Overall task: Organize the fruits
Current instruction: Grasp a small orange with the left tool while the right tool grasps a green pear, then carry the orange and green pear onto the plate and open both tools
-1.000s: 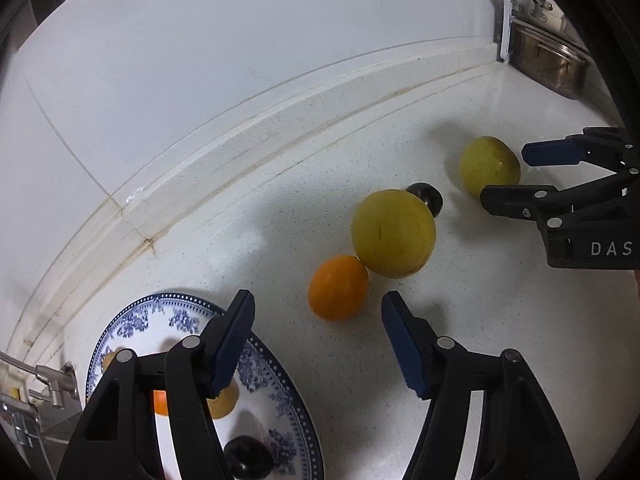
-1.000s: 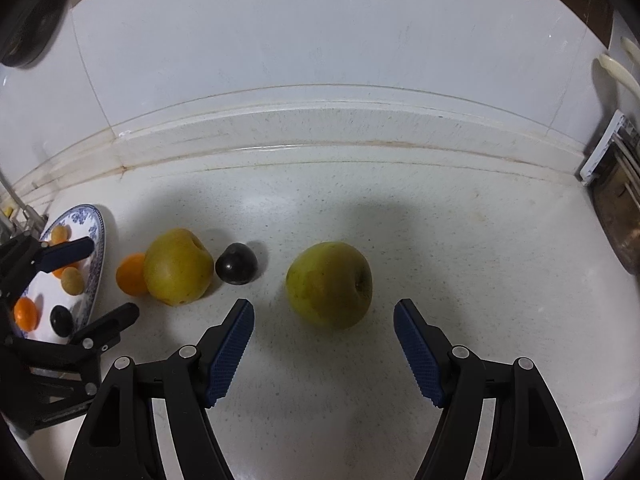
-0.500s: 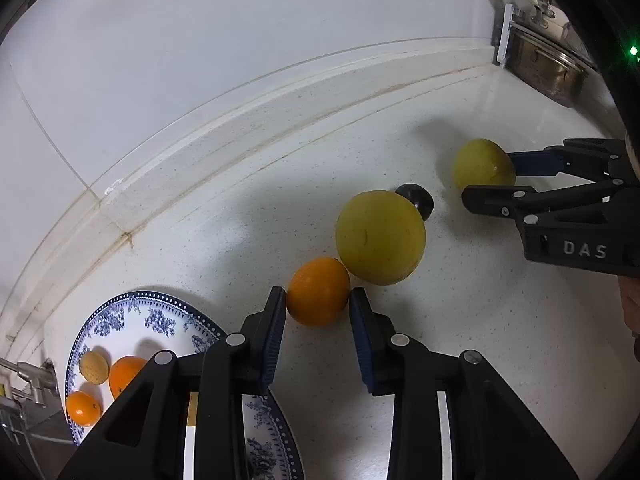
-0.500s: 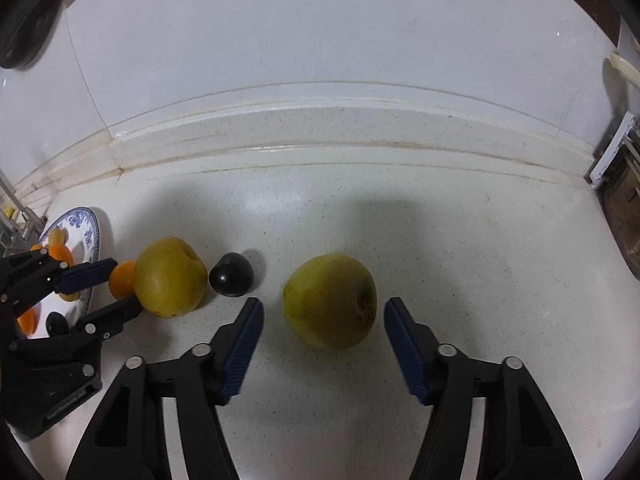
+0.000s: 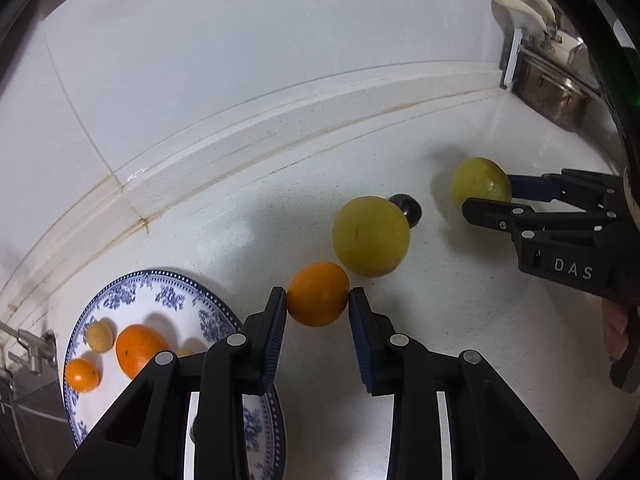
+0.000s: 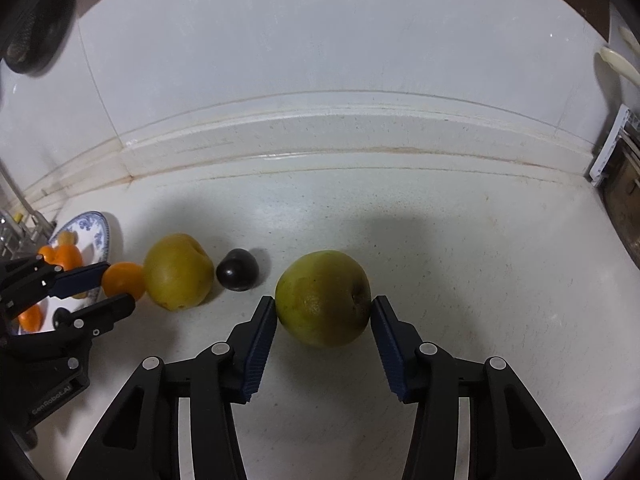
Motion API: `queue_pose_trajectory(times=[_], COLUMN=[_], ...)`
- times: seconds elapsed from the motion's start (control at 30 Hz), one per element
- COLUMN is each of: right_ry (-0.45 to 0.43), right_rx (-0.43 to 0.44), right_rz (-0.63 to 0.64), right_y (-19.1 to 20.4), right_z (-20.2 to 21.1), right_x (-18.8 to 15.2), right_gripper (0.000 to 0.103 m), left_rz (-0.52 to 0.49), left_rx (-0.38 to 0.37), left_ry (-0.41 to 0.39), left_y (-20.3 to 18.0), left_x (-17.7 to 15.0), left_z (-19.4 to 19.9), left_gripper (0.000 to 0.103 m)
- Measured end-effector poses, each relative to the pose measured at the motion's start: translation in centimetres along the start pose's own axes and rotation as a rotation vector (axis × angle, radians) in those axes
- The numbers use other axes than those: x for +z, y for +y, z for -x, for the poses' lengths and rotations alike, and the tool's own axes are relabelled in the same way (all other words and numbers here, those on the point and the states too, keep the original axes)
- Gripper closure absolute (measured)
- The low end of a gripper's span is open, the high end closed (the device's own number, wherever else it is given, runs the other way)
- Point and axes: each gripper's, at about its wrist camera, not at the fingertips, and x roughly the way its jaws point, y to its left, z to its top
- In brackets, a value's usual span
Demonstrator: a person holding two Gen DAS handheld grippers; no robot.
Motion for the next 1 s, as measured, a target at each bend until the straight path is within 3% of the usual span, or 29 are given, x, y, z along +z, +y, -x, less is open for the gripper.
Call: queue_pose_trajectory(times=[0.57,1.0], right_ry=[-0.099,-0.118], right_rx=[0.102,0.175], right_rz=[0.044,0.093], right_y=[3.9,8.1], right_z=[6.5,8.8], right_x=[-1.6,-2.8], right_gripper=[0.054,0.054], left_rz=[0.096,0.163], left_rx=[-0.025,-0.016], left_ry=[-0.116,-0.188], left_y=[0.1,3.1], left_x=[-2.5,-4.9], left_z=[6.4,9.9], left_gripper=[0.073,0.073])
